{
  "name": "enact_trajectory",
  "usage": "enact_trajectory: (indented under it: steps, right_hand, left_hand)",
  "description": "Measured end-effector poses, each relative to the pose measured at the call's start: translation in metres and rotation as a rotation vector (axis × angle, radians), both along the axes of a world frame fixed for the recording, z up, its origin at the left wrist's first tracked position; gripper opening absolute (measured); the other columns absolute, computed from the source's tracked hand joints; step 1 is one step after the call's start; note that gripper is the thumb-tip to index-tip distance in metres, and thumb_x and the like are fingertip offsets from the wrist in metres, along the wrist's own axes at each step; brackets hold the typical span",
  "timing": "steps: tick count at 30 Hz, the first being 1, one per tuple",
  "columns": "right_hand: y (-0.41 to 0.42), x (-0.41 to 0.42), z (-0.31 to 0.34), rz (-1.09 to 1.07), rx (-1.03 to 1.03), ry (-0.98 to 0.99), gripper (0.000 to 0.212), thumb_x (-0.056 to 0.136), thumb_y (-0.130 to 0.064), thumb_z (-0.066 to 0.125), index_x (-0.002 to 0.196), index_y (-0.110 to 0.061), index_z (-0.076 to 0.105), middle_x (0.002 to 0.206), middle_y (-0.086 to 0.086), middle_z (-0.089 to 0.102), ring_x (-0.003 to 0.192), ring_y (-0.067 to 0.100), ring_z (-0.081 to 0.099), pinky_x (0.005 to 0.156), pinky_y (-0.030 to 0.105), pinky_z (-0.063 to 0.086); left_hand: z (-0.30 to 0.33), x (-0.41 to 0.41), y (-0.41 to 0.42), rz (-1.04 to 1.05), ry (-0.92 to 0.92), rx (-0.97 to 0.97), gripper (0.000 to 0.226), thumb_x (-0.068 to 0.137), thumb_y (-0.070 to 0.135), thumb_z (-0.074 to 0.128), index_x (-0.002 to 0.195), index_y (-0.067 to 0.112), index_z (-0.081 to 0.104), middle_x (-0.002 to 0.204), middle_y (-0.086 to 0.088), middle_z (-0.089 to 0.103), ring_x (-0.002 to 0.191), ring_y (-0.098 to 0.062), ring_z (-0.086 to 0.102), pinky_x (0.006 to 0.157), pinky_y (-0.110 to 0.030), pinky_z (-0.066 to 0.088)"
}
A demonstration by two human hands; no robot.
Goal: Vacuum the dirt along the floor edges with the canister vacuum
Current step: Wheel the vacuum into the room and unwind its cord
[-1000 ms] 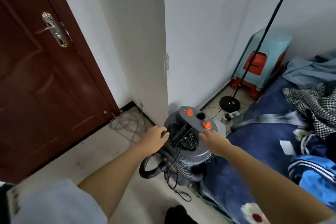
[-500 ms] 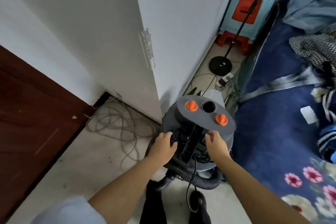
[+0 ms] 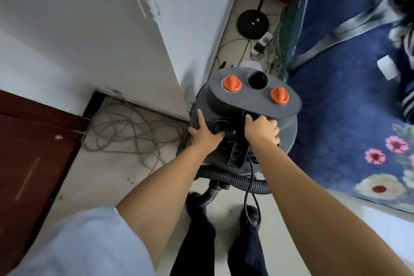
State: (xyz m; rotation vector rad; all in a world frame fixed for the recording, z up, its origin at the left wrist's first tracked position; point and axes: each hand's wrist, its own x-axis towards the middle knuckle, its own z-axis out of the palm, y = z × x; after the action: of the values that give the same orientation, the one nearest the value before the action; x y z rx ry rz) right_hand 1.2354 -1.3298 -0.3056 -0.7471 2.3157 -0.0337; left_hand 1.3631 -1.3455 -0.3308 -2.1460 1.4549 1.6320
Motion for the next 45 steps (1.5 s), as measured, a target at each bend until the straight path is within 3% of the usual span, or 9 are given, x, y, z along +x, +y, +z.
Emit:
enact_trajectory:
  steps: [5,14,22,27,33,37,39,42,45]
  right_hand:
    - [0.007,0.01,-0.007,0.017,-0.002,0.059,0.046,0.104,-0.032,0.02,0.136,-0.009,0.043,0.144,0.012,0.035,0.137,0.03,0.026,0.114,0.043,0.014]
    - [0.052,0.015,0.001,0.191,-0.105,-0.05,0.039,0.103,-0.02,0.023,0.119,0.0,0.052,0.131,0.015,0.047,0.126,0.033,0.039,0.108,0.041,0.026]
    - [0.117,0.014,-0.002,0.343,-0.153,-0.118,0.034,0.103,-0.025,0.024,0.095,-0.005,0.049,0.122,0.018,0.053,0.114,0.036,0.047,0.098,0.039,0.031]
    - [0.161,0.014,0.001,0.43,-0.144,-0.165,0.039,0.104,-0.029,0.025,0.108,-0.002,0.053,0.124,0.019,0.053,0.117,0.036,0.047,0.101,0.038,0.032]
    - [0.214,0.025,-0.001,0.569,-0.174,-0.194,0.04,0.104,-0.029,0.028,0.105,0.0,0.056,0.123,0.019,0.056,0.116,0.036,0.049,0.101,0.037,0.032]
    - [0.253,0.033,-0.003,0.66,-0.17,-0.2,0.04,0.104,-0.029,0.028,0.104,0.0,0.055,0.121,0.019,0.056,0.114,0.036,0.05,0.1,0.036,0.032]
    - [0.273,0.036,-0.003,0.711,-0.163,-0.209,0.036,0.104,-0.029,0.028,0.097,-0.004,0.053,0.119,0.019,0.057,0.112,0.036,0.05,0.099,0.036,0.032]
    - [0.302,0.036,-0.003,0.797,-0.151,-0.214,0.037,0.104,-0.029,0.028,0.098,-0.003,0.054,0.119,0.018,0.057,0.112,0.036,0.05,0.099,0.036,0.031]
    - [0.328,0.03,-0.001,0.906,-0.145,-0.213,0.032,0.104,-0.028,0.029,0.09,-0.007,0.048,0.118,0.017,0.056,0.111,0.036,0.05,0.098,0.036,0.032]
  left_hand:
    - [-0.001,-0.001,0.001,-0.006,-0.046,0.053,0.1,0.09,0.041,0.058,0.143,0.036,-0.027,0.15,-0.031,0.006,0.127,-0.043,0.04,0.103,-0.043,0.036]
    - [-0.005,0.022,0.047,0.048,-0.039,0.051,0.102,0.091,0.038,0.057,0.139,0.037,-0.033,0.141,-0.022,0.041,0.102,-0.033,0.058,0.064,-0.031,0.045]
    - [-0.021,0.032,0.134,0.218,0.005,0.007,0.108,0.087,0.037,0.06,0.135,0.043,-0.036,0.134,-0.021,0.049,0.11,-0.033,0.056,0.093,-0.043,0.049]
    - [-0.016,0.029,0.192,0.422,0.055,0.067,0.109,0.087,0.031,0.063,0.132,0.053,-0.034,0.142,-0.016,0.04,0.102,-0.034,0.059,0.046,-0.036,0.054]
    - [-0.007,0.034,0.264,0.591,0.036,0.049,0.106,0.088,0.026,0.063,0.137,0.052,-0.027,0.149,-0.012,0.032,0.099,-0.037,0.059,0.037,-0.033,0.046]
    - [-0.002,0.041,0.316,0.663,0.03,0.036,0.103,0.089,0.025,0.061,0.141,0.047,-0.025,0.146,-0.015,0.037,0.113,-0.038,0.055,0.045,-0.027,0.048]
    - [0.0,0.041,0.343,0.718,0.027,0.03,0.101,0.09,0.022,0.06,0.142,0.046,-0.023,0.149,-0.013,0.034,0.12,-0.037,0.051,0.06,-0.032,0.052]
    - [0.0,0.037,0.383,0.866,0.09,0.037,0.103,0.089,0.017,0.06,0.139,0.053,-0.022,0.155,-0.006,0.024,0.123,-0.039,0.048,0.057,-0.04,0.056]
    - [0.002,0.022,0.421,1.012,0.131,0.049,0.103,0.09,0.015,0.06,0.136,0.057,-0.022,0.154,-0.005,0.025,0.122,-0.04,0.048,0.07,-0.055,0.056]
